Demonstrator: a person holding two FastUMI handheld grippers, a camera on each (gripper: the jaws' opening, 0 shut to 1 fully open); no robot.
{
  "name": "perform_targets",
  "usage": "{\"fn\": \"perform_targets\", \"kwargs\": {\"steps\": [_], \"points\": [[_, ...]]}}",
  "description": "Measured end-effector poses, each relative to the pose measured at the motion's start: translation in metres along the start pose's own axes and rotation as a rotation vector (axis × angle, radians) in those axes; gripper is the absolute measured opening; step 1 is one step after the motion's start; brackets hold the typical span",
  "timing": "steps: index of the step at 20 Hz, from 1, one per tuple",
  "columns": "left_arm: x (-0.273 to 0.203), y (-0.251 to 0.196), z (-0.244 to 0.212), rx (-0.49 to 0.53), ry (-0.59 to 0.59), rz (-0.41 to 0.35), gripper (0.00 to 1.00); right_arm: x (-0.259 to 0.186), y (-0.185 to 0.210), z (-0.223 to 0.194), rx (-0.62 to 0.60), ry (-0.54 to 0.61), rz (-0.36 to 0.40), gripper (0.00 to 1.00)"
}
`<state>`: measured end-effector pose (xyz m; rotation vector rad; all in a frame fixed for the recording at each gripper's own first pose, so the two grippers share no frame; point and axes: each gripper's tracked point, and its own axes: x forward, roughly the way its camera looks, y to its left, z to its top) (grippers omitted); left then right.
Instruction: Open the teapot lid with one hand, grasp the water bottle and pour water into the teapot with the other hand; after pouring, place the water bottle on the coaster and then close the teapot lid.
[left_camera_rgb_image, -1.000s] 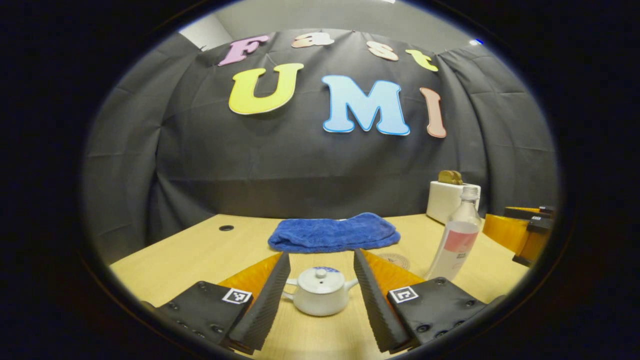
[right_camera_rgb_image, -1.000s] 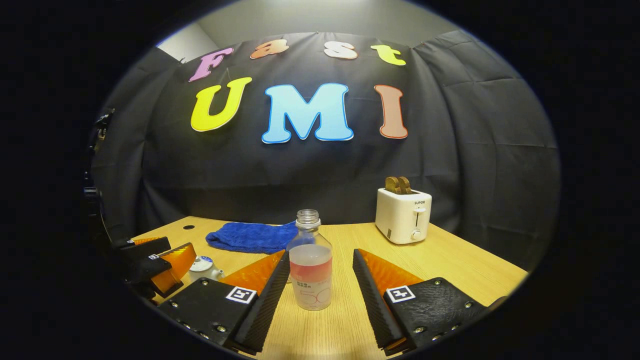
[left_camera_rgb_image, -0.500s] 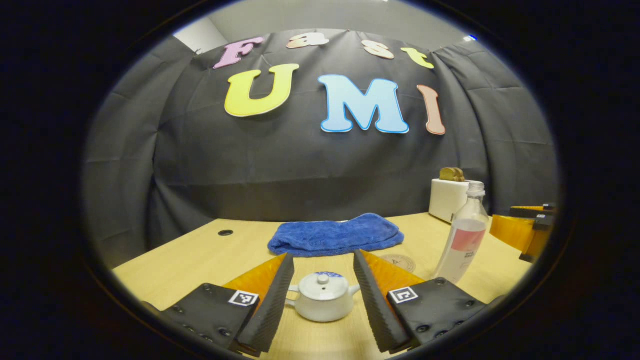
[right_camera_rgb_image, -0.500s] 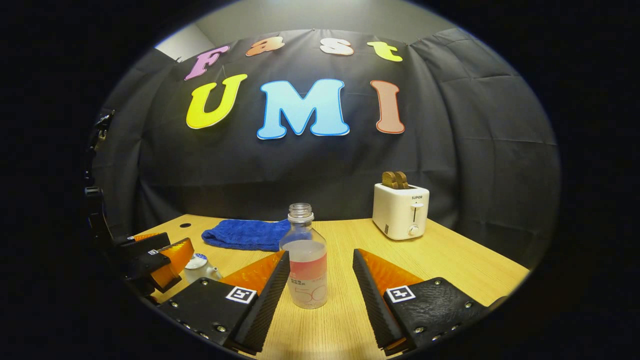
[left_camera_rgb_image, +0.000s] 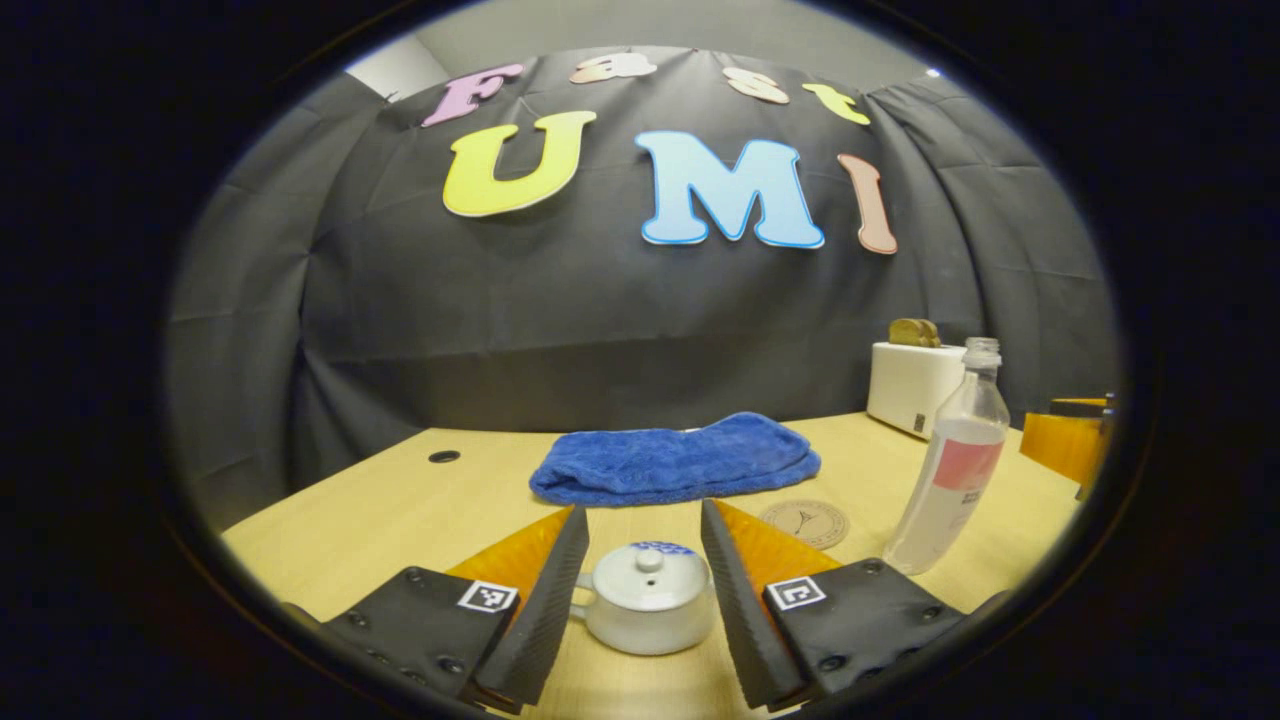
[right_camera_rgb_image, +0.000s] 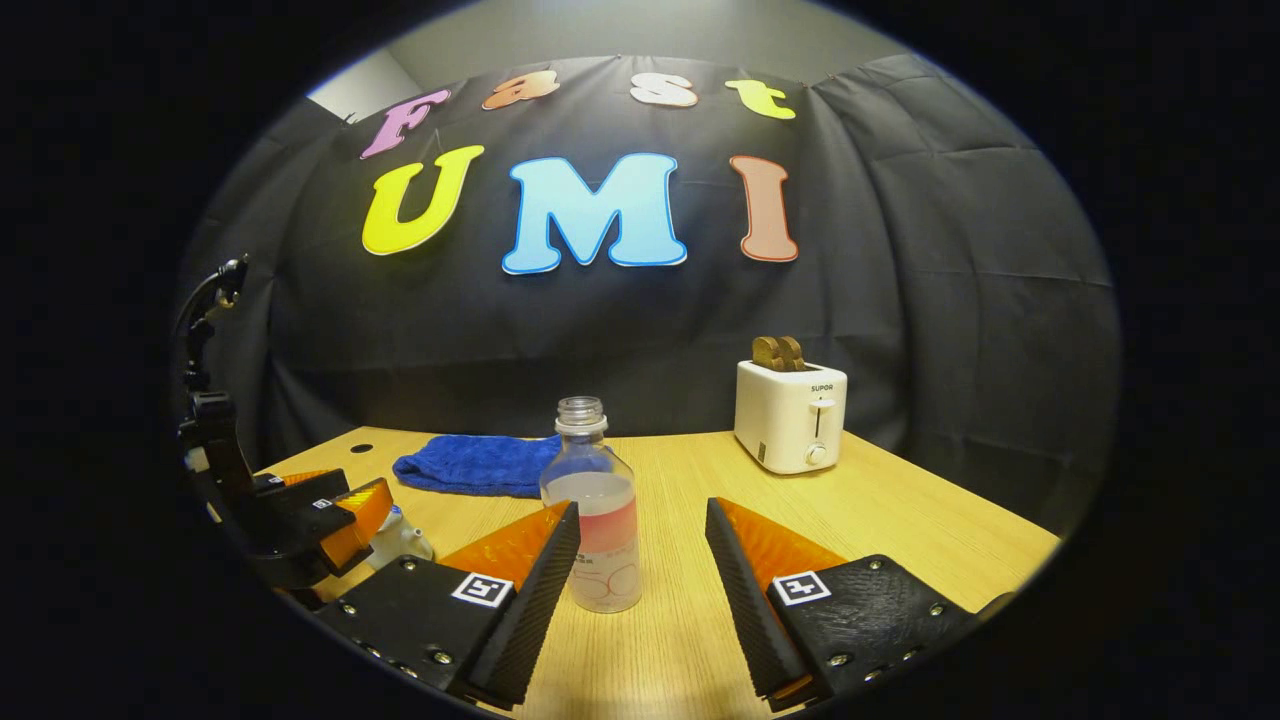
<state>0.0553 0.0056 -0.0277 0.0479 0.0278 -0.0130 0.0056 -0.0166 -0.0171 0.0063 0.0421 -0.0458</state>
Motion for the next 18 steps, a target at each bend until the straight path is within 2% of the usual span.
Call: {"fn": "perform_targets", "kwargs": {"steps": [8, 11, 12, 15, 18], "points": [[0.01, 0.0, -0.018, 0.012, 0.043, 0.001, 0.77, 0.001, -0.008, -0.007, 0.011, 0.018, -0.018, 0.79], [0.011, 0.001, -0.015, 0.006, 0.033, -0.002, 0.71, 0.002, -0.009, -0.009, 0.011, 0.025, -0.02, 0.8], [0.011, 0.002, -0.013, 0.009, 0.026, 0.002, 0.67, 0.002, -0.009, -0.01, 0.011, 0.027, -0.021, 0.8], [0.013, 0.002, -0.014, 0.029, 0.028, 0.0, 0.41, 0.003, -0.009, -0.011, 0.013, 0.033, -0.022, 0.8], [0.013, 0.001, -0.014, 0.045, 0.033, -0.008, 0.41, 0.003, -0.007, -0.013, 0.006, 0.038, -0.02, 0.79]]}}
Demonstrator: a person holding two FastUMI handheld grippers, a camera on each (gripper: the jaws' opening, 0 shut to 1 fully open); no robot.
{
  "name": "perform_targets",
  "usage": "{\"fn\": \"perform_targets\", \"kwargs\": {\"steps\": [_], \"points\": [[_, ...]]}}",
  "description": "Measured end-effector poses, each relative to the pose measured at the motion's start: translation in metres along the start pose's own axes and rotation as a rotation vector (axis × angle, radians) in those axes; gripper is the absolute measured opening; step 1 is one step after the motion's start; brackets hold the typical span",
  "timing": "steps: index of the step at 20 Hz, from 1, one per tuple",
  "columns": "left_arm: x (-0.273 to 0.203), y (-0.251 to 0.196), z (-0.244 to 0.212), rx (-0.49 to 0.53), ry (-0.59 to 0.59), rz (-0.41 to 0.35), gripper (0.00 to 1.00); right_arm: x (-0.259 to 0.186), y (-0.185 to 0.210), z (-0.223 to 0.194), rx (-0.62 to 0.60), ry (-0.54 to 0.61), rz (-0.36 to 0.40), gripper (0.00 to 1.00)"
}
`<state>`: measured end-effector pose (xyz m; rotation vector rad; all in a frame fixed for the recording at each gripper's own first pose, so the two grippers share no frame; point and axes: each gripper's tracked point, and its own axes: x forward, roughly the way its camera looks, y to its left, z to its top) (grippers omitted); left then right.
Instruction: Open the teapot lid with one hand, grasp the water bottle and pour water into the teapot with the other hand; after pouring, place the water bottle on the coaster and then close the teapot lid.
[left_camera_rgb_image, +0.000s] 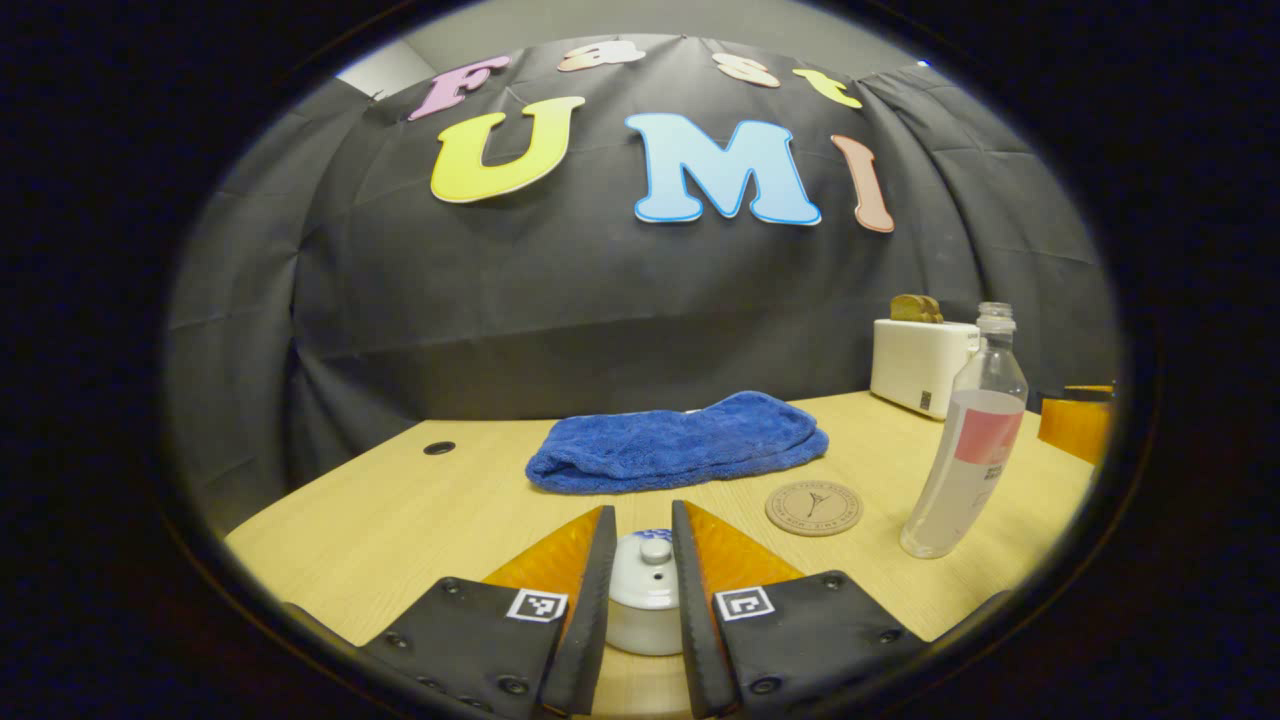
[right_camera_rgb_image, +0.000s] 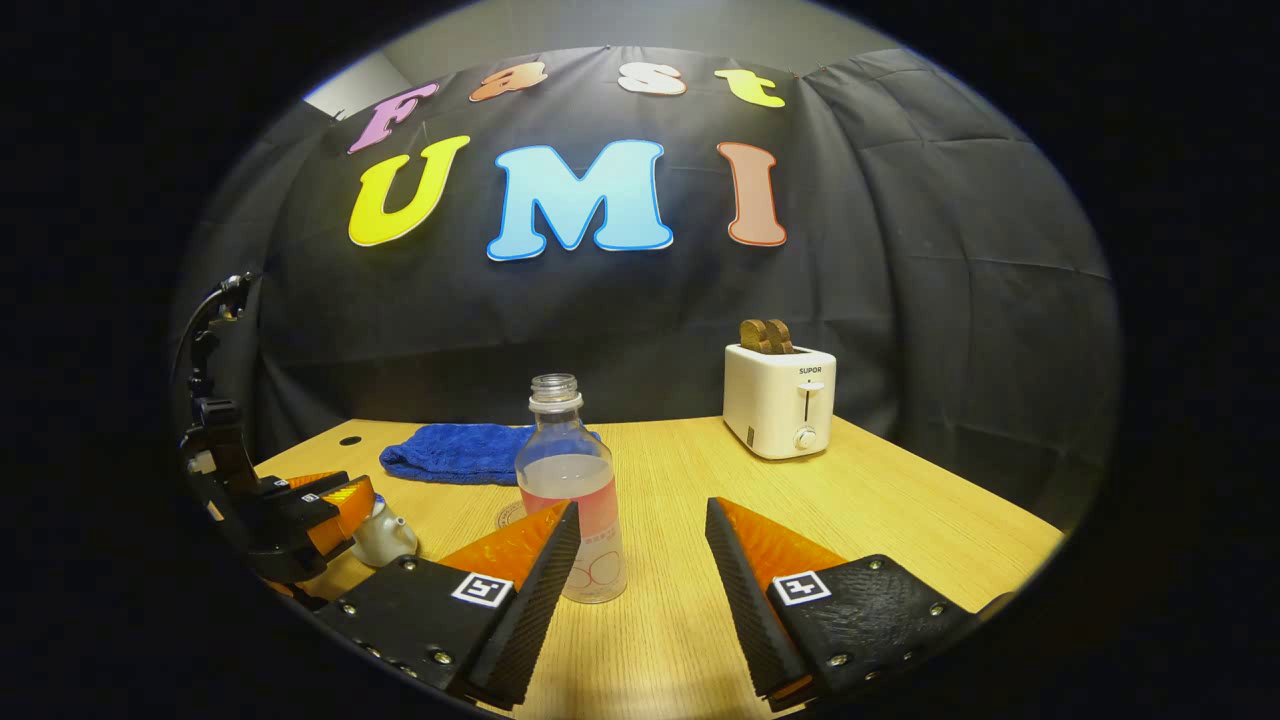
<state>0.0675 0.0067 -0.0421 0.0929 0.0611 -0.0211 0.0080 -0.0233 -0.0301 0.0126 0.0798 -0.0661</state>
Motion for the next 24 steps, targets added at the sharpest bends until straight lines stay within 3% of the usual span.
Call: {"fn": "perform_targets", "kwargs": {"steps": [2, 4, 7, 17, 24], "points": [[0.002, -0.004, 0.002, 0.012, 0.0, -0.013, 0.4, 0.0, 0.002, 0.0, -0.005, 0.001, 0.003, 0.8], [0.003, -0.003, 0.002, 0.034, 0.003, 0.005, 0.19, 0.0, 0.003, 0.0, -0.01, 0.002, 0.006, 0.79], [0.002, -0.003, 0.002, 0.036, -0.002, 0.012, 0.13, 0.001, 0.006, 0.0, -0.009, 0.005, 0.019, 0.8], [0.0, -0.002, 0.014, -0.011, -0.03, -0.019, 0.13, 0.014, 0.018, -0.005, -0.022, 0.045, 0.087, 0.79], [-0.004, 0.018, 0.023, -0.029, -0.056, 0.013, 0.13, 0.025, 0.028, -0.015, -0.048, 0.08, 0.108, 0.84]]}}
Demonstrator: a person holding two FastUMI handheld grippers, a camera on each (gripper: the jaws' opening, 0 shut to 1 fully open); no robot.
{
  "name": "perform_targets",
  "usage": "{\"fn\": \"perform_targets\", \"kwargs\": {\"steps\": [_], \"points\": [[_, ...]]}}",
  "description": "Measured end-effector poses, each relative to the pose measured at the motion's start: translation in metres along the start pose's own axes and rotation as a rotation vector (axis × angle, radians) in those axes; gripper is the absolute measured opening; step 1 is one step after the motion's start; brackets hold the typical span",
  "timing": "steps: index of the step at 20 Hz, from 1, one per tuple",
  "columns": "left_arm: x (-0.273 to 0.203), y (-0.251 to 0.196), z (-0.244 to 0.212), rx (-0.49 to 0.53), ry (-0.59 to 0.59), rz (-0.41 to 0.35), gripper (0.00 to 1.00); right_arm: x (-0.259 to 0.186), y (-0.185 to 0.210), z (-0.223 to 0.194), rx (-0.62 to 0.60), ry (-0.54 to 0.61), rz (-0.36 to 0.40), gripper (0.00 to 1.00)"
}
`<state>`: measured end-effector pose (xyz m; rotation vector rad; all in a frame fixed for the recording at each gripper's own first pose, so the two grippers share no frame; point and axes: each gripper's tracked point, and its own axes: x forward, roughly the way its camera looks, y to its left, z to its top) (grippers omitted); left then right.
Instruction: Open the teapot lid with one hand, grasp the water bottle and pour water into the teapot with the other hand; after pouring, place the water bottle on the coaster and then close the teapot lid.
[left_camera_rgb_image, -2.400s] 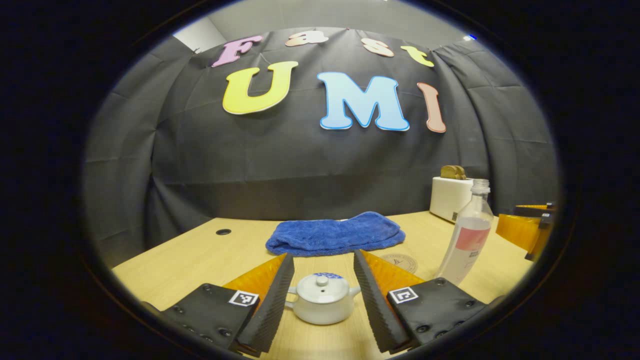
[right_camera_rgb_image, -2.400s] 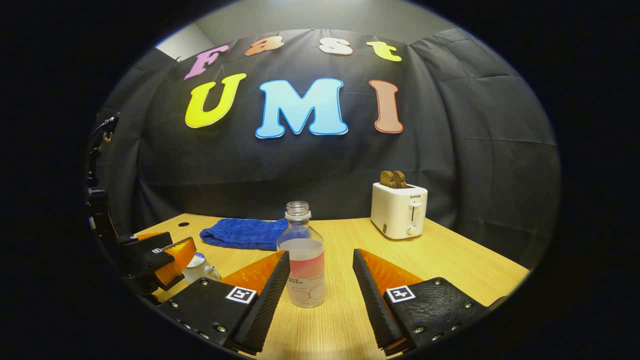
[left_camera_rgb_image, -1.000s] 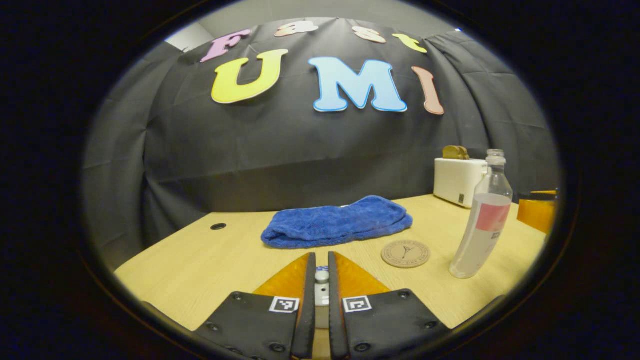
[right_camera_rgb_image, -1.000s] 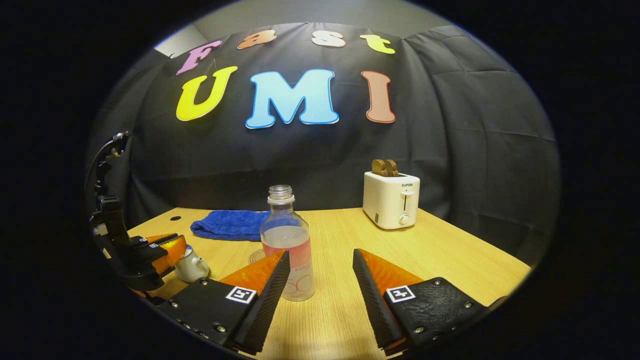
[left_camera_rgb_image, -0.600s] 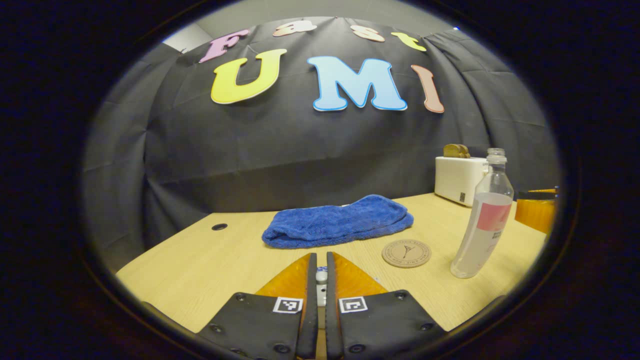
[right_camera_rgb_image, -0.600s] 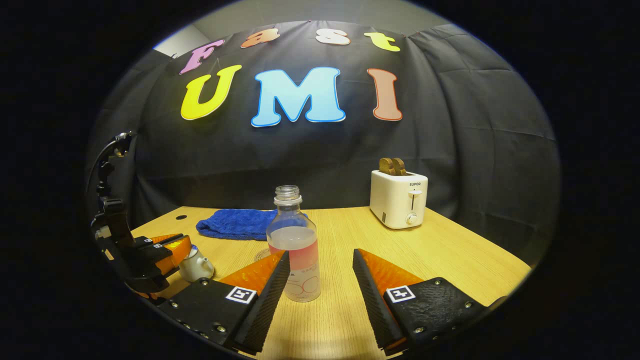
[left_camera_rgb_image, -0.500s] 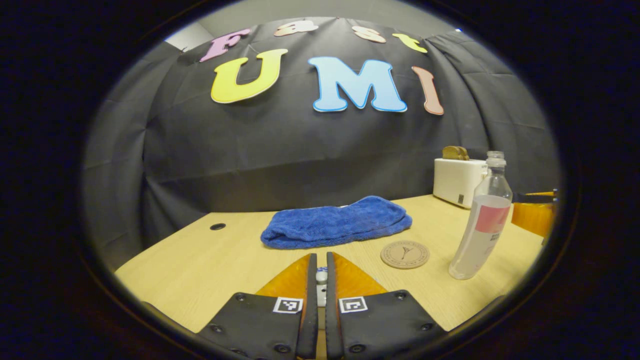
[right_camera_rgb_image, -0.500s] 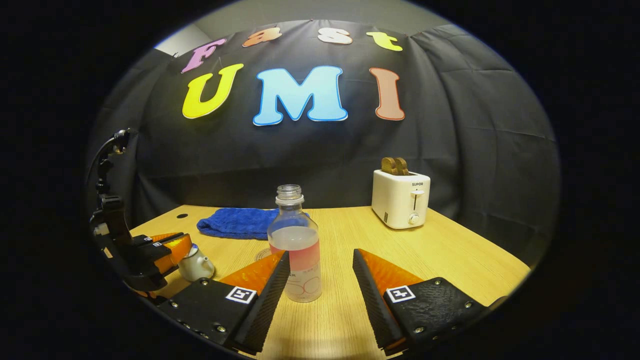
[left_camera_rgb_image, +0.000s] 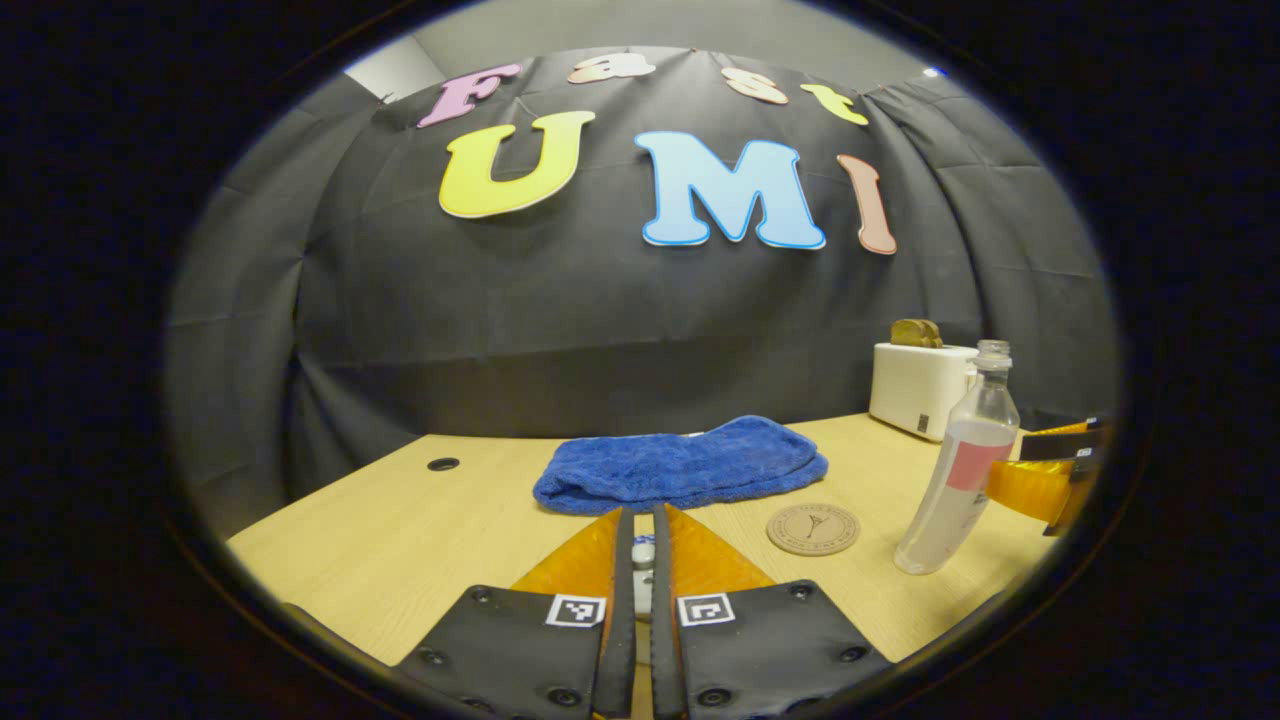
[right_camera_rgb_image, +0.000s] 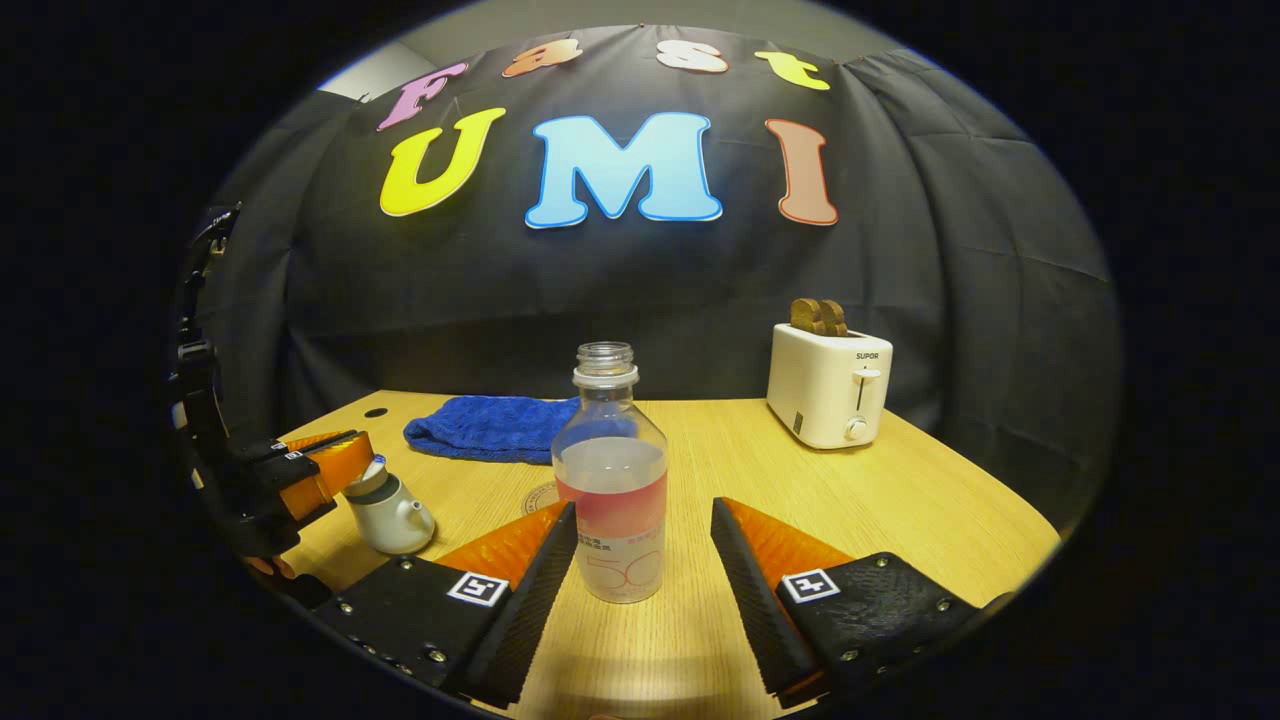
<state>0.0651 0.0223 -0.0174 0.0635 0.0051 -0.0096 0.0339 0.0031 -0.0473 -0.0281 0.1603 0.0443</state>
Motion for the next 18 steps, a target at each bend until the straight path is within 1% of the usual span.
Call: {"fn": "perform_targets", "kwargs": {"steps": [5, 14, 16, 17, 18], "points": [[-0.004, 0.023, -0.006, -0.021, 0.012, 0.039, 0.13, 0.011, 0.006, -0.004, -0.029, 0.018, 0.003, 0.85], [-0.006, 0.043, -0.009, -0.025, 0.022, 0.086, 0.13, 0.033, 0.011, -0.02, -0.076, 0.062, -0.002, 0.85], [-0.007, 0.048, -0.013, -0.03, 0.027, 0.095, 0.13, 0.033, 0.01, -0.021, -0.08, 0.071, -0.002, 0.83], [-0.007, 0.05, -0.016, -0.036, 0.032, 0.098, 0.13, 0.034, 0.011, -0.02, -0.084, 0.077, 0.003, 0.78], [-0.007, 0.053, -0.018, -0.041, 0.038, 0.103, 0.13, 0.034, 0.011, -0.021, -0.085, 0.085, 0.002, 0.78]]}}
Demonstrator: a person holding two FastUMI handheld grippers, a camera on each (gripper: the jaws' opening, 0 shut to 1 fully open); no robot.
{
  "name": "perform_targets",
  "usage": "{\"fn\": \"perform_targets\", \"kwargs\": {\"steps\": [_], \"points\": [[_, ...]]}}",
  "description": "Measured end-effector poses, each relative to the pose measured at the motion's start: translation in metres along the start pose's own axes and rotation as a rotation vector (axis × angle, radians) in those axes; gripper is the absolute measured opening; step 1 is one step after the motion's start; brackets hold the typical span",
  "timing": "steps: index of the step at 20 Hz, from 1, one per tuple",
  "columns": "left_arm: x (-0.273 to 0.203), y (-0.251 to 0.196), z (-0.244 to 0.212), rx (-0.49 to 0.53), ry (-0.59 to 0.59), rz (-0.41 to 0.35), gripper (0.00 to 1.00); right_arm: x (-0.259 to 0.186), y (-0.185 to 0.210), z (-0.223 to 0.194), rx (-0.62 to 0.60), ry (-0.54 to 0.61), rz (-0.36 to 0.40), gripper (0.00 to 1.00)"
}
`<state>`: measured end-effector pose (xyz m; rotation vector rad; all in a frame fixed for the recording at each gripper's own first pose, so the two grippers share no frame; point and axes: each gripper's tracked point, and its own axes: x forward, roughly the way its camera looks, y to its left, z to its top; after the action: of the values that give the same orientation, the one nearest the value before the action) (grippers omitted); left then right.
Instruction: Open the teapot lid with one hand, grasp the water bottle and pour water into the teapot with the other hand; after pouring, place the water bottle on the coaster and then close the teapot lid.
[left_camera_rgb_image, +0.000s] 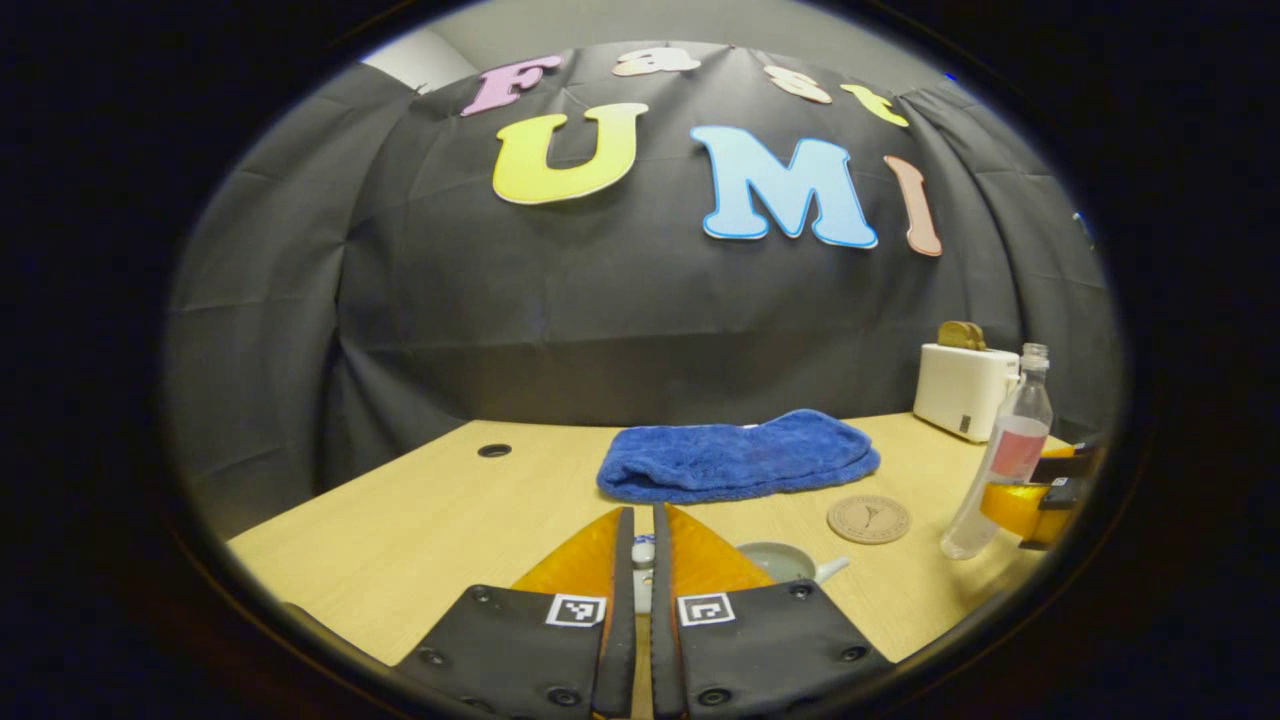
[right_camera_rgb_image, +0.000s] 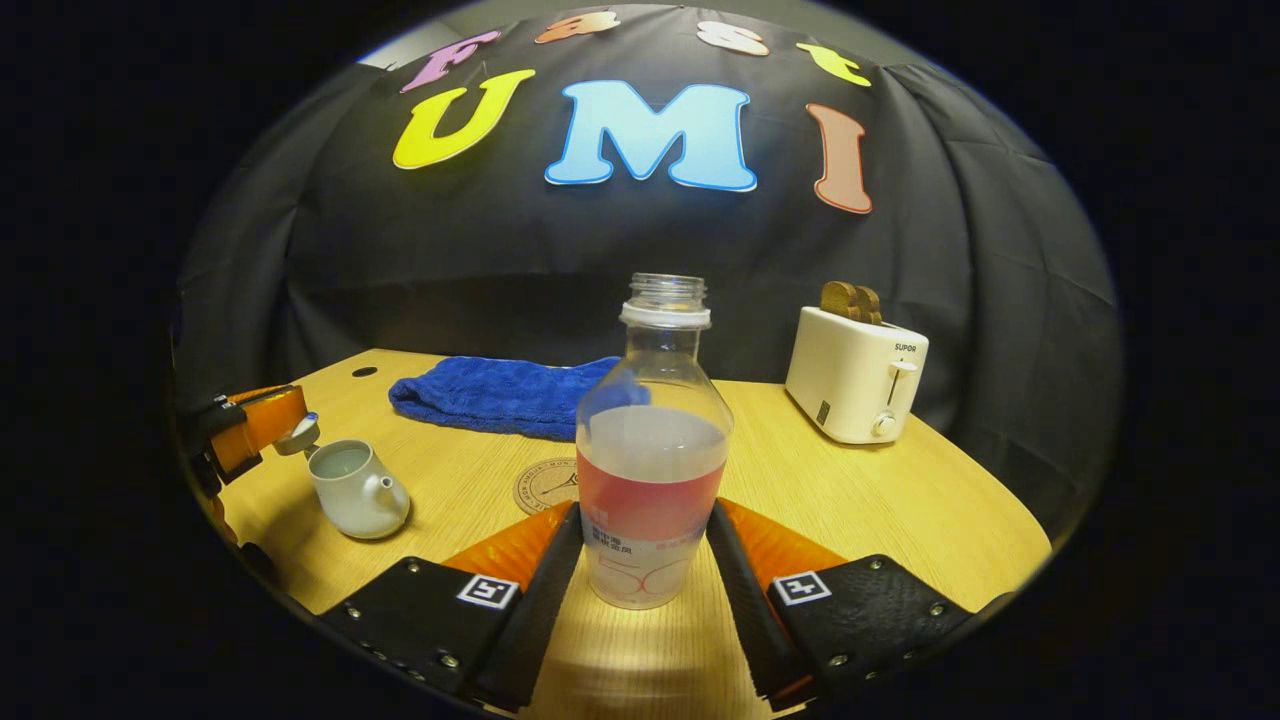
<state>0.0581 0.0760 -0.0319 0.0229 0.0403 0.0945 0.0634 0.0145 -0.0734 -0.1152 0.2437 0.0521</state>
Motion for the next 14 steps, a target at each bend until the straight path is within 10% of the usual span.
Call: {"fn": "perform_targets", "kwargs": {"steps": [14], "points": [[-0.004, 0.029, -0.002, -0.046, 0.009, 0.056, 0.13, 0.006, -0.006, 0.03, -0.415, -0.041, -0.122, 0.73]]}}
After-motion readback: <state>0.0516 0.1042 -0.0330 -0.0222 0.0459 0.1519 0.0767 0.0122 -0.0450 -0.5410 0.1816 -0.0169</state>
